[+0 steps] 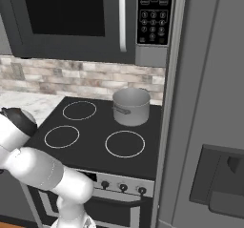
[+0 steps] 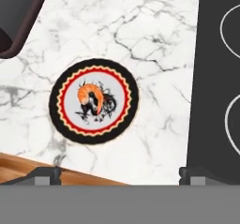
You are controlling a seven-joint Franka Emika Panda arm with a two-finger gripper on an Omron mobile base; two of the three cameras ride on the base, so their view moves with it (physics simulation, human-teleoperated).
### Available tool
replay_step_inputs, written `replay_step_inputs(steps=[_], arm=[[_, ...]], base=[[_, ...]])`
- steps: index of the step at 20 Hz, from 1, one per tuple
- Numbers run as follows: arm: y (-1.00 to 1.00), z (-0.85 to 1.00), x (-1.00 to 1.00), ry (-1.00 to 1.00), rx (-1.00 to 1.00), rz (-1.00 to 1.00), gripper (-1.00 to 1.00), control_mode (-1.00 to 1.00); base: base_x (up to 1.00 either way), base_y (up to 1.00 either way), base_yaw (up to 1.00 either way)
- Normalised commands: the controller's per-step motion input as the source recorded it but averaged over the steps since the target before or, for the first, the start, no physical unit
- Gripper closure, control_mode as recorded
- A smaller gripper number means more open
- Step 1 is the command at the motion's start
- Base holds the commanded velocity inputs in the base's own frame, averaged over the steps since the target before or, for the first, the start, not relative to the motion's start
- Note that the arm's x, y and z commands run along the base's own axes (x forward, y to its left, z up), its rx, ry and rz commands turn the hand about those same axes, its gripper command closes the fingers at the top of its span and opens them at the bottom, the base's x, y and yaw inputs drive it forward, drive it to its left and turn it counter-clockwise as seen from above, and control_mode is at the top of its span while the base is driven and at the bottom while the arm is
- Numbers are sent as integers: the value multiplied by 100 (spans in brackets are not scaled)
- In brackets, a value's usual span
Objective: Retrieve the frozen meat and place it in the pot on a burner. Then turn the burner on.
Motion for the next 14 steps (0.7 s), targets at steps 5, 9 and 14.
replay_step_inputs(steps=[5,9,14], arm=[[24,-24,10,1,0,0,-100,-100],[39,-16,13,0,2,2,-100,-100],[33,-7,14,0,0,1,-100,-100]], base=[[0,0,0],[0,0,0],[0,0,0]])
